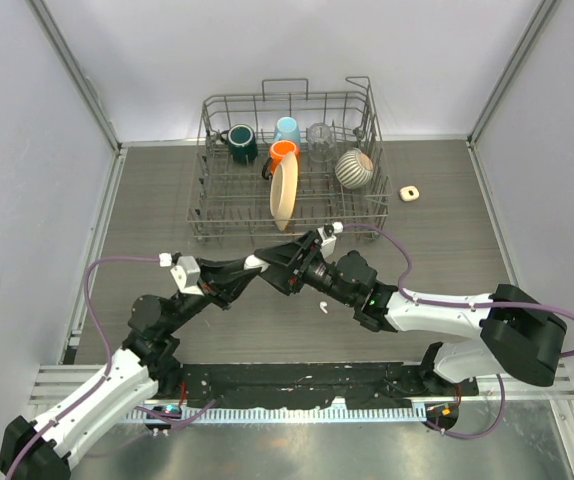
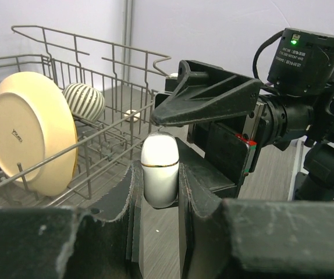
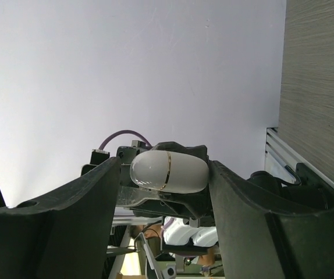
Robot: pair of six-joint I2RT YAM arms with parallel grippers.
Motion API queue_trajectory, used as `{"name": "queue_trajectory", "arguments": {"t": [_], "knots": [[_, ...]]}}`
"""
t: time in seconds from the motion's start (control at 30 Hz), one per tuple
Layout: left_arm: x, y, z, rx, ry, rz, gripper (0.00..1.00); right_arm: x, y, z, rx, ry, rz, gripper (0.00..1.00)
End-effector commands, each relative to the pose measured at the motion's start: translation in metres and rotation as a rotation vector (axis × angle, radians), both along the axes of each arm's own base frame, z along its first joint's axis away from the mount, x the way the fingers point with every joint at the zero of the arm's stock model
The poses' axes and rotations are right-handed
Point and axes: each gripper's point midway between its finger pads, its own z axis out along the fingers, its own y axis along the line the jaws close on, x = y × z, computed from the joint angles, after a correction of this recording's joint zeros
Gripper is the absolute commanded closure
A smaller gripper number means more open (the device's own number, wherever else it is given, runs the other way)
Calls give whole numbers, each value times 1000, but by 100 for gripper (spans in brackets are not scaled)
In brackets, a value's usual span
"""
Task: Insert the wireless bluetooth earbuds into the charging case
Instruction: Open the charging case.
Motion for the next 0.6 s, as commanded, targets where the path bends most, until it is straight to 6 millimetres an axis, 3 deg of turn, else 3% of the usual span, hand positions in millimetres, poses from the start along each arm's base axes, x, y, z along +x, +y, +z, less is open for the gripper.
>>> {"name": "queue_trajectory", "arguments": {"t": [0.0, 0.13, 0.3, 0.4, 0.47, 0.57], "knots": [[-7, -2, 18, -40, -55, -34, 100, 4, 2, 32, 80, -63, -25, 32], [-8, -2, 18, -42, -55, -36, 100, 3, 1, 32, 90, -62, -23, 42], [-7, -1, 18, -44, -50, -31, 99, 2, -2, 37, 103, -71, -25, 66], [-5, -1, 17, -49, -28, -23, 88, 0, -4, 39, 102, -85, -25, 78], [-4, -1, 16, -57, -11, -23, 74, 0, -4, 39, 100, -91, -27, 83], [-3, -1, 15, -64, 7, -22, 62, 0, -4, 39, 99, -93, -27, 85]]}}
